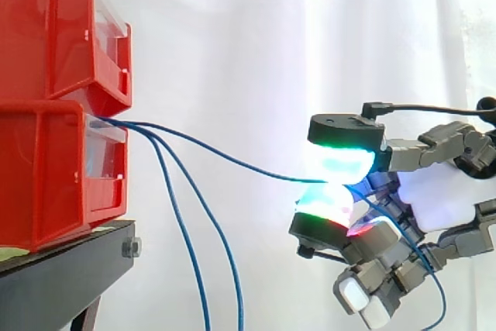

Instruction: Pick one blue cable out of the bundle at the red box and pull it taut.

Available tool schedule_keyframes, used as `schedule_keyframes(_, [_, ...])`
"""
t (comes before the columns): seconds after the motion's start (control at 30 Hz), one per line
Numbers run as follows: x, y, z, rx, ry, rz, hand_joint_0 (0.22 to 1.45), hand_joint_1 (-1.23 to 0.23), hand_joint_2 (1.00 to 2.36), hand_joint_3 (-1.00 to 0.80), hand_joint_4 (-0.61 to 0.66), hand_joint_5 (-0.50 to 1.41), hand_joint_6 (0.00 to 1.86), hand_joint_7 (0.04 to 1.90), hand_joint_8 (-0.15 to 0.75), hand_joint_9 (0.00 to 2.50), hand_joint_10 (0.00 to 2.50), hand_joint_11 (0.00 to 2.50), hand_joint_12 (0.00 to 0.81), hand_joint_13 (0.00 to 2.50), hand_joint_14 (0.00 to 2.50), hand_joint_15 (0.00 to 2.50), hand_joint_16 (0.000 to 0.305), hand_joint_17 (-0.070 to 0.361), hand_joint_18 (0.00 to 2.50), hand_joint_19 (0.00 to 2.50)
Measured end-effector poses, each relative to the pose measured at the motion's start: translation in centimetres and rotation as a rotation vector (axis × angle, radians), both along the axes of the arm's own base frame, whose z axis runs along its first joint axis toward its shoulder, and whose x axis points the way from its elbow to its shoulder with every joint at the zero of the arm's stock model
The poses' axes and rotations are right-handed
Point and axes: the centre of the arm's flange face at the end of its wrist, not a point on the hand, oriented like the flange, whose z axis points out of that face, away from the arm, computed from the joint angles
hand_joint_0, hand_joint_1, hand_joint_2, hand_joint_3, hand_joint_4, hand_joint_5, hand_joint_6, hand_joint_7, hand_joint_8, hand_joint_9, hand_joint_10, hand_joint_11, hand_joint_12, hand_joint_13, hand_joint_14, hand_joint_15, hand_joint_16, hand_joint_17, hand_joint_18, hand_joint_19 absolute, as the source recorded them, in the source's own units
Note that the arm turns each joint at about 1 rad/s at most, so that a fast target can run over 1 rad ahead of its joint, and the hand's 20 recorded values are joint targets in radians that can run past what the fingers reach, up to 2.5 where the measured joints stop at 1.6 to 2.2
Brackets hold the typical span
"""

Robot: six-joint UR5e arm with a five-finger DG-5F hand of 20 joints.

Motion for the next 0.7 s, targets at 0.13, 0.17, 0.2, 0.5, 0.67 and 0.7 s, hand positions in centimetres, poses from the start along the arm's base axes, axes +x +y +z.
schedule_keyframes(0.13, [0.0,-0.01,0.0,0.0,0.0,0.0,0.87,-0.76,1.01,-0.4,0.0,-0.19,1.02,1.22,0.323,0.78,0.42,1.28,0.332,0.85,0.02,0.72,0.045,0.1,0.66,0.64])
schedule_keyframes(0.17, [0.0,-0.01,0.0,0.0,0.0,0.0,0.87,-0.76,1.01,-0.4,0.0,-0.19,1.02,1.23,0.323,0.78,0.42,1.29,0.335,0.84,0.02,0.71,0.045,0.1,0.66,0.63])
schedule_keyframes(0.2, [0.0,-0.01,0.0,0.0,0.0,0.0,0.86,-0.76,1.01,-0.4,0.0,-0.19,1.02,1.23,0.325,0.78,0.42,1.29,0.334,0.84,0.02,0.72,0.045,0.1,0.66,0.63])
schedule_keyframes(0.5, [0.0,0.0,0.0,0.0,0.0,0.0,0.86,-0.76,1.01,-0.39,0.0,-0.19,1.02,1.22,0.323,0.79,0.42,1.3,0.338,0.82,0.02,0.71,0.045,0.101,0.65,0.63])
schedule_keyframes(0.67, [0.0,-0.01,0.0,0.0,0.0,0.0,0.86,-0.76,1.01,-0.4,0.0,-0.19,1.02,1.22,0.323,0.79,0.41,1.3,0.338,0.82,0.02,0.71,0.045,0.101,0.65,0.64])
schedule_keyframes(0.7, [0.0,-0.01,0.0,0.0,0.0,0.0,0.86,-0.76,1.01,-0.4,0.0,-0.19,1.02,1.22,0.323,0.79,0.41,1.3,0.338,0.82,0.02,0.71,0.045,0.101,0.65,0.63])
